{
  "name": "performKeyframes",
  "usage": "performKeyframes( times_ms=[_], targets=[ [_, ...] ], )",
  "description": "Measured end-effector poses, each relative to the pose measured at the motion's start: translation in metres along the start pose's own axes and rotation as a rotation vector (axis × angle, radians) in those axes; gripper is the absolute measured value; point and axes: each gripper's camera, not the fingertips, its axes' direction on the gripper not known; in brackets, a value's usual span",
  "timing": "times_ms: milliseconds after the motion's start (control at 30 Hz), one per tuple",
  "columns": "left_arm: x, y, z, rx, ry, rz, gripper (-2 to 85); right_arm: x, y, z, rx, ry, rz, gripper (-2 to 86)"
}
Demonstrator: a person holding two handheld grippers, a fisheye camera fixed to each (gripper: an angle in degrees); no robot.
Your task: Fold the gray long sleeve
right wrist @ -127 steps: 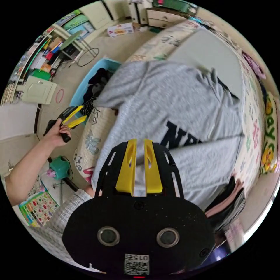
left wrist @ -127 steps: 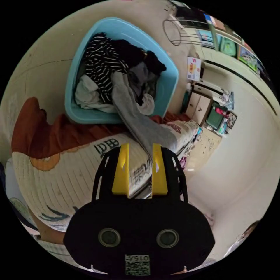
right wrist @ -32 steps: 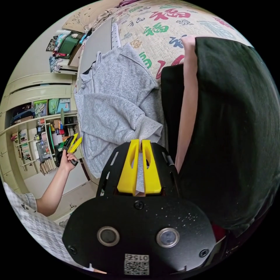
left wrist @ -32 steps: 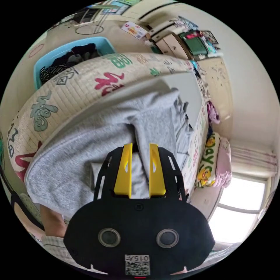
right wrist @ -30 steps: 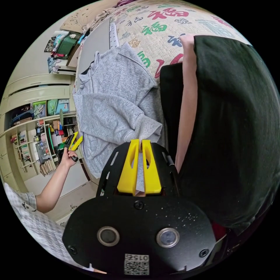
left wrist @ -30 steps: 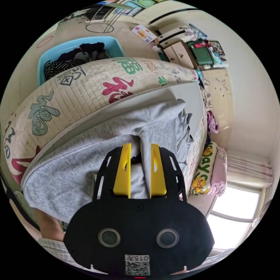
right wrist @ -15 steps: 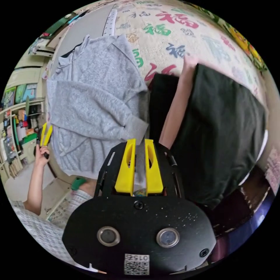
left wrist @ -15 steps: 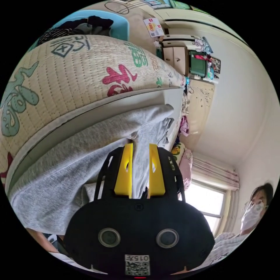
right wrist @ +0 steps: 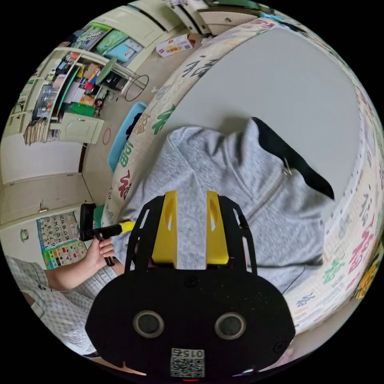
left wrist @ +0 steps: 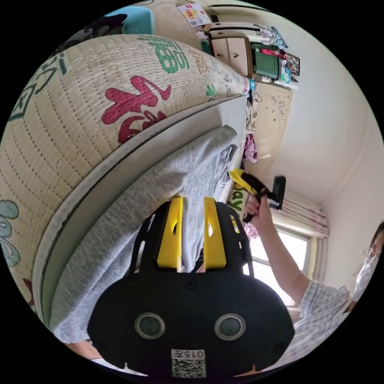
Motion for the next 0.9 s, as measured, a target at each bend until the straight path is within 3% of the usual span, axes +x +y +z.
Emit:
performKeyframes(
  times_ms=[200,400,633,767,900],
  targets=[
    [0.0,-0.002,-0.001,-0.019,-0.086,0.027,8.0,-0.049,-0.074,0.07,-0.215,0.165,-0.154,10.9],
    [-0.013,-0.014,-0.003,0.031,-0.066,-0.093,0.4,-0.072,-0.107,0.093,-0.333,0.33,-0.21,1.4],
    [-0.012,-0.042,-0.059,0.192,-0.03,-0.058,-0.8,-0.103,-0.17,0.091,-0.264,0.21,-0.199,0.7],
    [-0.018,-0.068,-0.062,0.143,-0.056,-0.069,-0.8,-0.11,-0.188,0.123,-0.3,0.309,-0.151,3.6],
    [-0.004,-0.077,-0.072,0.132,-0.074,-0.036,-0.9,-0.094,-0.176,0.1,-0.214,0.266,-0.099,3.0]
  ],
)
